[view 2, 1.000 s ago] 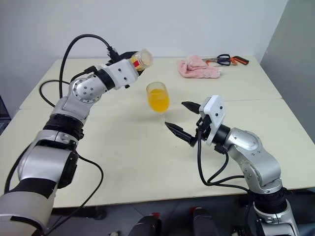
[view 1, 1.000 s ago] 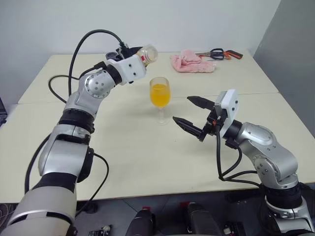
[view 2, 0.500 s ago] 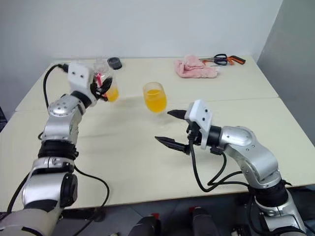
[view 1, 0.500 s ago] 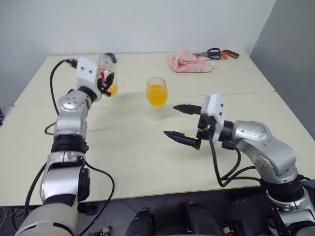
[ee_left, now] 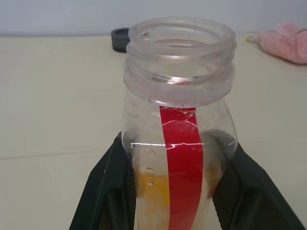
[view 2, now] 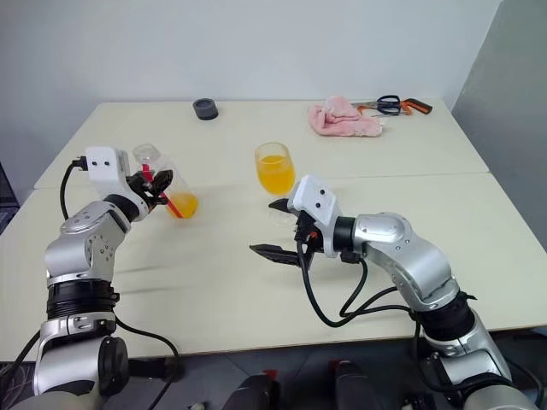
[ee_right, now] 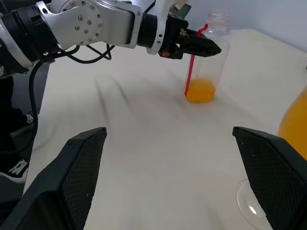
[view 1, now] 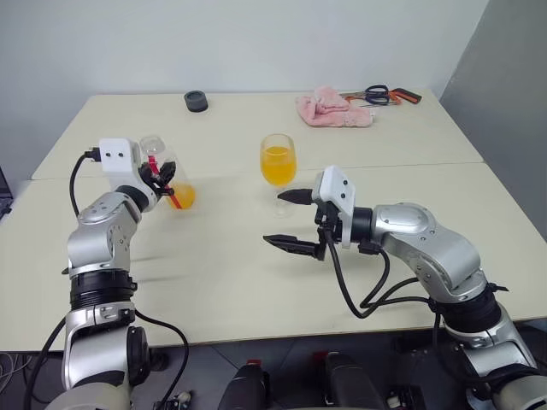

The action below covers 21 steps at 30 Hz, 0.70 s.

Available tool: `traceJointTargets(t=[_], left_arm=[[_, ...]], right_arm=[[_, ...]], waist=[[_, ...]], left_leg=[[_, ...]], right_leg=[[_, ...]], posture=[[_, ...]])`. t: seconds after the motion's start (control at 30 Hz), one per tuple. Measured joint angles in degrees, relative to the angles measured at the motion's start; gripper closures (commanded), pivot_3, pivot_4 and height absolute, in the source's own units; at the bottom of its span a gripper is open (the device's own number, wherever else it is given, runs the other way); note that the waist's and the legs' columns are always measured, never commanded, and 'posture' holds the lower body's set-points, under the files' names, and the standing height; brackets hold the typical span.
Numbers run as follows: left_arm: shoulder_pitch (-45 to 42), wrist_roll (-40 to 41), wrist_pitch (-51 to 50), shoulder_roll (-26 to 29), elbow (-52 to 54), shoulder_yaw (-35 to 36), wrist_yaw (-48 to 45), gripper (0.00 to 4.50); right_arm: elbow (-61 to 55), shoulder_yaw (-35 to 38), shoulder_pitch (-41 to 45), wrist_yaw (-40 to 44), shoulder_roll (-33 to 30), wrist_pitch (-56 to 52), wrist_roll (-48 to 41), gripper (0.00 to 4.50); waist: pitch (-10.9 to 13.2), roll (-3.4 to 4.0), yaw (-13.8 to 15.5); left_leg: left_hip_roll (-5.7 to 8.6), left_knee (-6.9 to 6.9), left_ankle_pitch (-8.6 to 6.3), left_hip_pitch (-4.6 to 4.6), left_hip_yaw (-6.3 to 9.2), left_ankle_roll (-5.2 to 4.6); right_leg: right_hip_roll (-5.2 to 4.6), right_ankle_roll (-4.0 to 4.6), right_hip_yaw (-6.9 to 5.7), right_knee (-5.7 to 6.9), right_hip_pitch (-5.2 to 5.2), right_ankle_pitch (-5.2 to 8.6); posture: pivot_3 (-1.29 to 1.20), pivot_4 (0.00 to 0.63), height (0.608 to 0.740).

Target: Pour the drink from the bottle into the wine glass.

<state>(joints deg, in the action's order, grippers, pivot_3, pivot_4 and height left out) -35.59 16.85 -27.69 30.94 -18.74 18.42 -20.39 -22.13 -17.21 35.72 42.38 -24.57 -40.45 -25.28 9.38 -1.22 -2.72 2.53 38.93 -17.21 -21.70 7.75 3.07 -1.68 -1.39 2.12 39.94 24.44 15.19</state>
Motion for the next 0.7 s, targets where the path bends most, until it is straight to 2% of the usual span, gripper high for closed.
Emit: traceJointTargets(t=[0.33, 0.37, 0.57, 0.6, 0.7], left_arm=[[2.40, -0.68, 2.08, 0.90, 1.19, -0.66, -1.53, 2.84], [2.53, -0.67, 2.24, 0.90, 1.21, -0.66, -1.53, 2.11], [4.17, -0.73, 1.88, 0.62, 1.25, -0.66, -1.31, 0.23], [4.18, -0.73, 1.88, 0.60, 1.23, -0.66, -1.32, 0.02], [4.17, -0.74, 1.91, 0.61, 1.23, -0.66, -1.39, 0.02]], right_arm=[[-0.02, -0.96, 0.77, -0.28, 1.22, -1.38, 1.47, 0.00], [-0.02, -0.96, 0.77, -0.36, 1.36, -1.43, 1.50, 0.00], [-0.02, -0.96, 0.78, -1.03, 2.07, -1.58, 1.59, 0.00], [-0.02, -0.96, 0.78, -1.14, 2.11, -1.60, 1.59, 0.00], [-0.02, -0.96, 0.83, -1.23, 2.27, -1.64, 1.58, 0.00]], waist=[[-0.01, 0.00, 0.11], [-0.01, 0.00, 0.16], [0.00, 0.00, 0.25], [0.00, 0.00, 0.34], [-0.01, 0.00, 0.44]], left_leg=[[-0.01, -0.05, 0.00, 0.07, -0.05, 0.00], [-0.01, -0.05, 0.00, 0.07, -0.04, 0.00], [-0.01, -0.05, -0.01, 0.08, -0.01, -0.01], [-0.02, -0.06, -0.01, 0.08, -0.01, 0.00], [-0.01, -0.06, -0.01, 0.08, -0.02, -0.01]], right_leg=[[0.00, 0.00, 0.01, 0.00, -0.01, 0.00], [0.00, 0.00, 0.02, 0.00, -0.01, 0.00], [0.00, 0.00, 0.01, -0.02, -0.04, 0.00], [0.00, 0.00, 0.01, -0.03, -0.04, 0.00], [-0.01, 0.00, 0.02, -0.03, -0.04, 0.00]], posture=[[0.00, 0.150, 0.740], [0.00, 0.150, 0.740], [0.00, 0.150, 0.740], [0.00, 0.150, 0.740], [0.00, 0.150, 0.740]])
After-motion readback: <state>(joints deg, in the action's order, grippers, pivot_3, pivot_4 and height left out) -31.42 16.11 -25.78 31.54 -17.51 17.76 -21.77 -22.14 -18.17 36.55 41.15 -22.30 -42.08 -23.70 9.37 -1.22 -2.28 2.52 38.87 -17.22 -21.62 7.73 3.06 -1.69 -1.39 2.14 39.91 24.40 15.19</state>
